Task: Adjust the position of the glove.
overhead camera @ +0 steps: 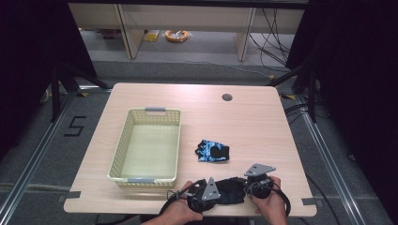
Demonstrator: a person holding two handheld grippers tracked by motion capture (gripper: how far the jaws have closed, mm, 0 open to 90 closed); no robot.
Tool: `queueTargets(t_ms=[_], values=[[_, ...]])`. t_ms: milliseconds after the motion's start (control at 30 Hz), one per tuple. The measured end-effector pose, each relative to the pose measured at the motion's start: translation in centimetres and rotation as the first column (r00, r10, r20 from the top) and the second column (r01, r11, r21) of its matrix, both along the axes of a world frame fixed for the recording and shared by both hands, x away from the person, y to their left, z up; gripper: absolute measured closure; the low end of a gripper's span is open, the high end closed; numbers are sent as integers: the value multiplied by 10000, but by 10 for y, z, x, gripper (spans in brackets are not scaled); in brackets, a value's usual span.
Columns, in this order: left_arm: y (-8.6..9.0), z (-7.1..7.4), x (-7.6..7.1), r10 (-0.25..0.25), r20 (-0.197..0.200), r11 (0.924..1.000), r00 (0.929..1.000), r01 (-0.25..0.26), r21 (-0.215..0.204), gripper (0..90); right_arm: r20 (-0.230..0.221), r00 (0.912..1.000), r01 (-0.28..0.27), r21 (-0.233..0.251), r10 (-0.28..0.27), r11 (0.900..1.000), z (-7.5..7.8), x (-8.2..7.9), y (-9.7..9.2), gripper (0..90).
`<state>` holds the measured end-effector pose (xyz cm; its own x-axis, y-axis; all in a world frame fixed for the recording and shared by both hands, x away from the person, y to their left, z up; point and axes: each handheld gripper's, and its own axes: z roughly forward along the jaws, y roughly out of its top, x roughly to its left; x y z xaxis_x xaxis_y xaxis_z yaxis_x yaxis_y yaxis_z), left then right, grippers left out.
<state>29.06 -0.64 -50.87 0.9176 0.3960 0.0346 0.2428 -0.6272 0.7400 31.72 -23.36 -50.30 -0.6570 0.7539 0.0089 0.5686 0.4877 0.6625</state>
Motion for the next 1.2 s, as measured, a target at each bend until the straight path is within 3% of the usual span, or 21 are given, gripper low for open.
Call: queueTargets(t_ms=[67, 100, 300, 367, 633, 667, 767, 800, 833, 867, 900, 933, 1033, 1100, 1200], values=[[6, 0, 0, -15, 103, 9999, 9999, 13, 137, 877, -262, 9994, -211, -182, 206, 9996, 3, -1, 1, 900], [8, 0, 0, -53, 204, 9998, 9998, 50, 169, 876, -25, 9997, -222, -70, 222, 9997, 0, -1, 5, 900], [17, 1, 0, 145, 536, 9988, 9985, -170, 468, 873, -152, 9987, -484, -314, 479, 9983, 2, 7, 23, 900], [18, 2, 0, 53, 617, 9980, 9981, -92, 625, 872, 58, 9989, -461, -230, 462, 9987, 0, 9, 25, 900], [22, 1, 0, 138, 906, 9975, 9958, -201, 685, 854, 47, 9991, -409, -145, 410, 9991, 0, 8, 27, 900], [22, 1, 0, 118, 871, 9973, 9961, -180, 717, 847, -201, 9986, -495, -249, 490, 9985, 2, 8, 27, 900], [25, 2, 0, 314, 723, 9983, 9969, -348, 458, 806, -21, 9991, -430, -194, 430, 9989, 1, 8, 27, 885], [26, 4, 0, 276, 654, 9987, 9975, -303, 413, 797, -209, 9990, -400, -216, 395, 9990, 3, 7, 26, 884], [27, 5, -2, 357, 632, 9990, 9974, -373, 237, 788, 39, 9987, -503, -191, 504, 9986, 3, 9, 25, 885], [29, 7, -4, 297, 645, 9994, 9975, -306, 128, 784, -162, 9990, -418, -159, 415, 9990, 6, 8, 24, 886], [31, 10, -6, 306, 664, 9995, 9973, -310, 54, 776, 9, 9989, -463, -177, 463, 9988, 8, 9, 23, 886], [35, 14, -9, 266, 559, 9994, 9981, -252, -255, 717, 283, 9992, -292, -58, 294, 9996, 13, 11, 20, 886], [41, 17, -13, 124, 407, 9988, 9991, -104, -475, 634, 435, 9989, -174, -46, 176, 9998, 19, 15, 17, 887], [50, 19, -20, 311, -149, 9939, 9994, -325, -1053, 586, 805, 9967, -49, 45, 45, 10000, 26, 28, 15, 896], [60, 21, -24, 381, -327, 9943, 9987, -412, -988, 521, 879, 9961, 83, 24, -85, 10000, 30, 38, 17, 897]])
